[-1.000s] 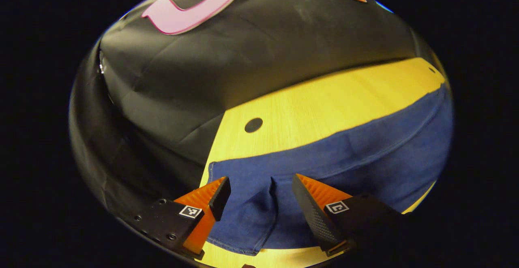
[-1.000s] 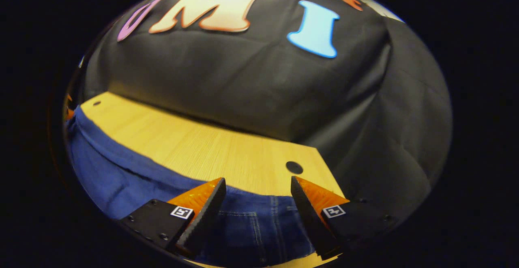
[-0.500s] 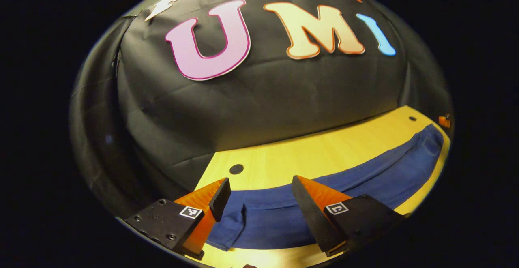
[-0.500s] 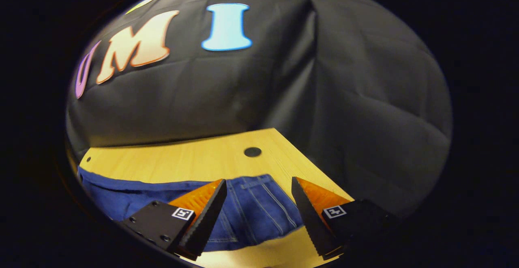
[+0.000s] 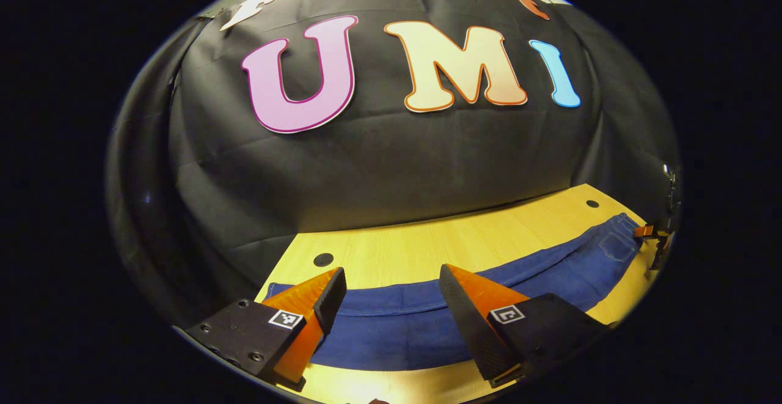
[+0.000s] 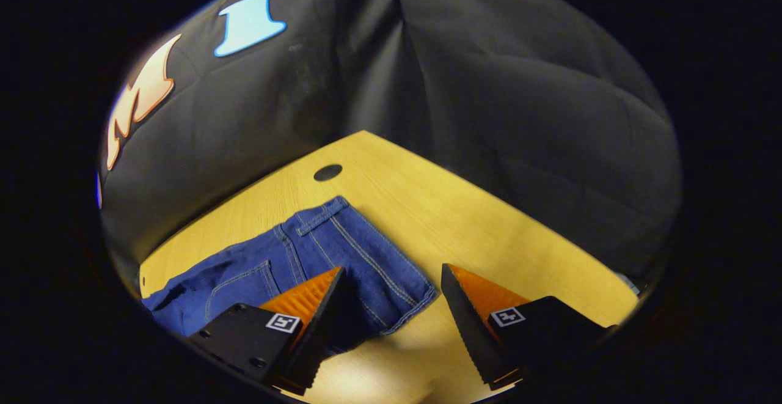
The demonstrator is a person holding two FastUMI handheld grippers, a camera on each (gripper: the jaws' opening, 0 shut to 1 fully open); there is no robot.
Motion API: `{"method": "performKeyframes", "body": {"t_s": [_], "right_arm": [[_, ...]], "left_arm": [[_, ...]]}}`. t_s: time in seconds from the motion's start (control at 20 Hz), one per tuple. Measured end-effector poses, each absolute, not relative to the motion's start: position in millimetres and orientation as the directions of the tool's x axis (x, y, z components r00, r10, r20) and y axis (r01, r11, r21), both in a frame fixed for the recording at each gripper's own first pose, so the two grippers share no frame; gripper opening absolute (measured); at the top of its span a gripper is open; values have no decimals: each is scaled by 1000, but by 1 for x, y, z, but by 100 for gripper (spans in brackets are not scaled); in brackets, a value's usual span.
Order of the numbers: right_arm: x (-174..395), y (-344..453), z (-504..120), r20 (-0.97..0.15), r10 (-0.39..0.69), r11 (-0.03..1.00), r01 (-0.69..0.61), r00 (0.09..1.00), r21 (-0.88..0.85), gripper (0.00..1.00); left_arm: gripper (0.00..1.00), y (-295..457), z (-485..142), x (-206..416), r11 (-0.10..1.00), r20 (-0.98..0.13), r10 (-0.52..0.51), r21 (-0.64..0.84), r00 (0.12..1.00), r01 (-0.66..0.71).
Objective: Grasp the waist and the cuffs of the jeans and fold them to make the two legs overlap; first hold the waist and fold one-third of the jeans toward the cuffs, then hold the cuffs and fold the remaining one-third in the same direction to finish folding.
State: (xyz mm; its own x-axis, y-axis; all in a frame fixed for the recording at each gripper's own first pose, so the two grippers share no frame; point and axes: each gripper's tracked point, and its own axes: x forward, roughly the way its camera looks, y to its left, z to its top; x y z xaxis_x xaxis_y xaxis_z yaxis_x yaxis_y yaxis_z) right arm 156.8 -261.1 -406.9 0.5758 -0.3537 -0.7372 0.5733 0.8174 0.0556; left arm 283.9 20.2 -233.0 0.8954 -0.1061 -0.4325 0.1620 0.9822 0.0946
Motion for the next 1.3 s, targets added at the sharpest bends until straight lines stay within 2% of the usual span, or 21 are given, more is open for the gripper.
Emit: {"method": "performKeyframes", "body": {"t_s": [0.05,0.1,0.15,0.25,0.35,0.5,0.55,0.6,0.7,0.75,0.8,0.85,0.95,1.0,1.05,1.1,1.3], "right_arm": [[159,-260,-405,-727,-354,817,573,588,66,91],[164,-251,-415,-738,-314,830,550,598,93,90],[167,-240,-417,-736,-280,843,525,616,118,74],[171,-247,-413,-698,-330,851,520,636,72,41],[169,-247,-405,-692,-330,864,501,642,53,7],[175,-243,-383,-670,-311,876,477,674,74,1],[180,-239,-370,-648,-311,878,472,695,85,5],[183,-236,-356,-624,-312,882,463,717,91,1],[188,-219,-324,-575,-303,897,431,760,97,4],[194,-206,-308,-557,-290,907,409,778,98,5],[197,-193,-295,-538,-282,917,388,795,93,4],[201,-181,-282,-519,-268,927,365,812,92,1],[205,-153,-259,-487,-234,940,323,842,107,4],[206,-133,-257,-474,-213,947,300,854,115,4],[207,-111,-249,-463,-188,953,275,866,128,4],[210,-84,-242,-455,-163,958,251,876,138,4],[203,-11,-242,-437,-85,976,163,895,146,4]], "left_arm": [[95,18,-234,283,982,-437,-100,101,894,159],[95,15,-234,283,982,-441,-99,100,892,159],[95,11,-235,282,983,-445,-100,95,890,158],[95,5,-232,280,984,-445,-110,75,889,159],[95,5,-231,276,986,-447,-117,56,887,159],[95,24,-228,273,991,-435,-111,22,894,133],[95,32,-226,271,992,-432,-106,11,896,123],[95,41,-225,270,993,-430,-103,3,897,115],[95,60,-223,268,994,-425,-98,-5,900,107],[95,70,-221,266,995,-421,-94,-5,902,102],[100,79,-219,264,995,-416,-92,-7,905,98],[95,87,-218,263,995,-411,-96,-14,906,99],[95,102,-218,257,995,-411,-99,-27,906,96],[95,112,-218,254,995,-413,-96,-32,906,91],[100,121,-218,249,996,-414,-93,-37,905,85],[95,131,-217,246,996,-414,-90,-43,906,80],[95,165,-225,235,996,-426,-89,-53,901,73]]}}
